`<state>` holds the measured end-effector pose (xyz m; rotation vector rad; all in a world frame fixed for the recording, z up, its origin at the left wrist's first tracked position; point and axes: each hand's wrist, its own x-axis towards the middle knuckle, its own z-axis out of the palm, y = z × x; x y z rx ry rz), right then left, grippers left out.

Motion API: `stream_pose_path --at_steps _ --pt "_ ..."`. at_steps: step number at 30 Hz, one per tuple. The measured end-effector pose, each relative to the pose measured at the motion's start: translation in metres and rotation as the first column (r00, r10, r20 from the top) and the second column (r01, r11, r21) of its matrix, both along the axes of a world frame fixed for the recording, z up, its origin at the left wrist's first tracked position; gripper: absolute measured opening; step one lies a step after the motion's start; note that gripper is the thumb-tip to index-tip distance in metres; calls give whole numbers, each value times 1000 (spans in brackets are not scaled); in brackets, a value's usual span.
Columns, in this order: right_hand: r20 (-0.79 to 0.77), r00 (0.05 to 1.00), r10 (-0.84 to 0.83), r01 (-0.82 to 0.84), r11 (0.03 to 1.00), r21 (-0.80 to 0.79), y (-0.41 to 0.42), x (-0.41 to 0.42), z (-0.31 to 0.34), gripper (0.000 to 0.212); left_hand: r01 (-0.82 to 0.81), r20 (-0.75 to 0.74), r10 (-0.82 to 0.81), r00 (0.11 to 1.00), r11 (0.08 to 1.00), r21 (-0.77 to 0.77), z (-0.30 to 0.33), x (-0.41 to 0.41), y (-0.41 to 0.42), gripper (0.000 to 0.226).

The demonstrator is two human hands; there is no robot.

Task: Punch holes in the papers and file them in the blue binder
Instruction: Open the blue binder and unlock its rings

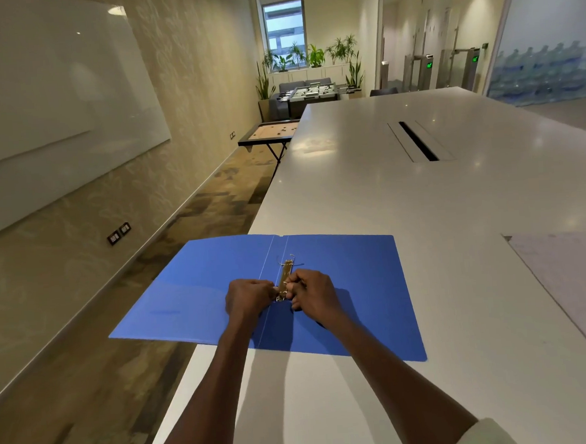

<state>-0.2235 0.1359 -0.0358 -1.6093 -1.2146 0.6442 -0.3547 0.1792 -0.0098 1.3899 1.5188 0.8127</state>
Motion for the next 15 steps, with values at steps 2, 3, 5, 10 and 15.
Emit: stream_pose_path --at_steps 2,3,5,10,15 --pt "-6 1000 -11 11 1000 10 0 0 -2 16 -6 10 6 1000 1000 19 0 -1 -3 8" --pt "-9 1000 -16 16 1000 17 -1 1 -2 15 -18 9 18 1000 999 31 1 -1 -6 10" --pt "-29 999 -15 16 999 30 -2 1 -2 13 -33 5 33 999 998 56 3 -1 -10 10" --pt "-39 999 -10 11 999 35 -6 3 -1 13 -38 2 38 999 989 142 3 1 -20 7" --pt "-125 992 -20 21 1000 6 -13 4 5 14 -28 -10 30 999 982 187 3 3 -24 9"
